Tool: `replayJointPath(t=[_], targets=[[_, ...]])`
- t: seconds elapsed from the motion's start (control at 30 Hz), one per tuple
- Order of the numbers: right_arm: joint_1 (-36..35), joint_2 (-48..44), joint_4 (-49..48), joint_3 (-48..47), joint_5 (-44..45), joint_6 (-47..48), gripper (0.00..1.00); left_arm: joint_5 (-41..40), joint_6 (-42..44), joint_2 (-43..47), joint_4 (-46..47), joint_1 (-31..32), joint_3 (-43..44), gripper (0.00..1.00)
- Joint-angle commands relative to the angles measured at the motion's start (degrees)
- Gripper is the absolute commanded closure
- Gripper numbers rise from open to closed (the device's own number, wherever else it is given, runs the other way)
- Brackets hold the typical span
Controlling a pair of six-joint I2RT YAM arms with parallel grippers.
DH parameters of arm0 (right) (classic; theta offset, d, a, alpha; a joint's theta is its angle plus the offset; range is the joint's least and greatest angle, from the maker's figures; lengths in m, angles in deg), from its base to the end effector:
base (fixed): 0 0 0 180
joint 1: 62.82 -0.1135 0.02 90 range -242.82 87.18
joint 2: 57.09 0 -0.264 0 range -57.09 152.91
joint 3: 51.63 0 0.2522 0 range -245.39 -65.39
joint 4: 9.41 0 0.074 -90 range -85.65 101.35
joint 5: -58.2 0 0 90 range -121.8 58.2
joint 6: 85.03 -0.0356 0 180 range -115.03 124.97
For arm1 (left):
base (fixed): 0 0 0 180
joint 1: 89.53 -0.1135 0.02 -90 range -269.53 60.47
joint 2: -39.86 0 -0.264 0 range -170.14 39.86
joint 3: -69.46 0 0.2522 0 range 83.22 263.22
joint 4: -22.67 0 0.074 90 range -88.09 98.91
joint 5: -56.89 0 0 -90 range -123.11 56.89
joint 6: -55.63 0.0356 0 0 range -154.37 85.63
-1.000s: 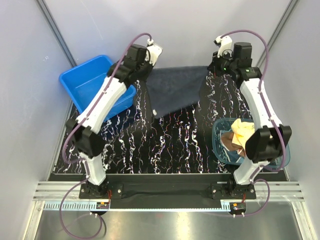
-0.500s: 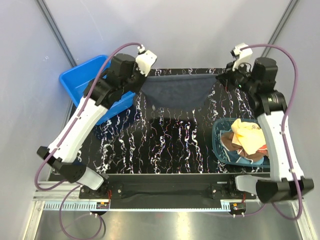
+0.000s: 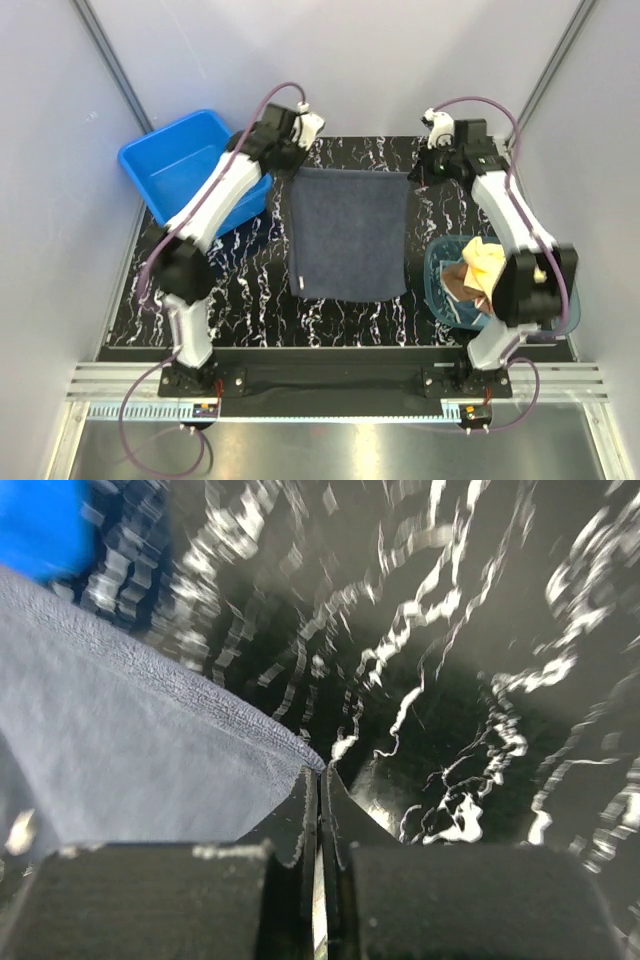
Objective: Fold and stack the towels
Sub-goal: Fold the towel
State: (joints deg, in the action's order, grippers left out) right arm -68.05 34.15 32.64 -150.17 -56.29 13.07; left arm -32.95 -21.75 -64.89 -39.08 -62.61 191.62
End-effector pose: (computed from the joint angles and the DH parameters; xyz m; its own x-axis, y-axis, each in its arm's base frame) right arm 0.3604 0.0478 0.3488 -0.5025 -0.1748 -0.8467 -0.4979 0.8591 0.1182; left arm 0.3622 -0.1840 0.3677 -0.5088 0.5034 -0.6984 0.5797 0.8001 0.1544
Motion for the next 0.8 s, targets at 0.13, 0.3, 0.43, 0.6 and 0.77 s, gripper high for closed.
replayJointPath(t=[0.13,0.3,0.43,0.6,0.77], targets=[[0.58,26.50,-0.62,-18.89,-0.82,2.18,1.00,1.51,4.77,-26.98,-1.67,-3.97,24.81,1.00],[0.66,40.04,2.73,-31.75,0.23,2.10,0.92,-5.23,5.22,-31.30,8.07,-4.24,22.66,0.64],[0.58,42.97,4.13,-37.82,2.95,0.26,0.61,-11.84,4.43,-30.96,12.83,-4.24,20.54,0.35],[0.58,38.15,4.31,-37.22,6.99,-5.45,0.48,-21.32,1.97,-25.17,14.41,-3.72,19.22,0.26],[-0.56,31.20,6.07,-31.61,8.22,-12.31,0.45,-25.30,-5.47,-19.27,6.45,-1.43,18.61,0.22]])
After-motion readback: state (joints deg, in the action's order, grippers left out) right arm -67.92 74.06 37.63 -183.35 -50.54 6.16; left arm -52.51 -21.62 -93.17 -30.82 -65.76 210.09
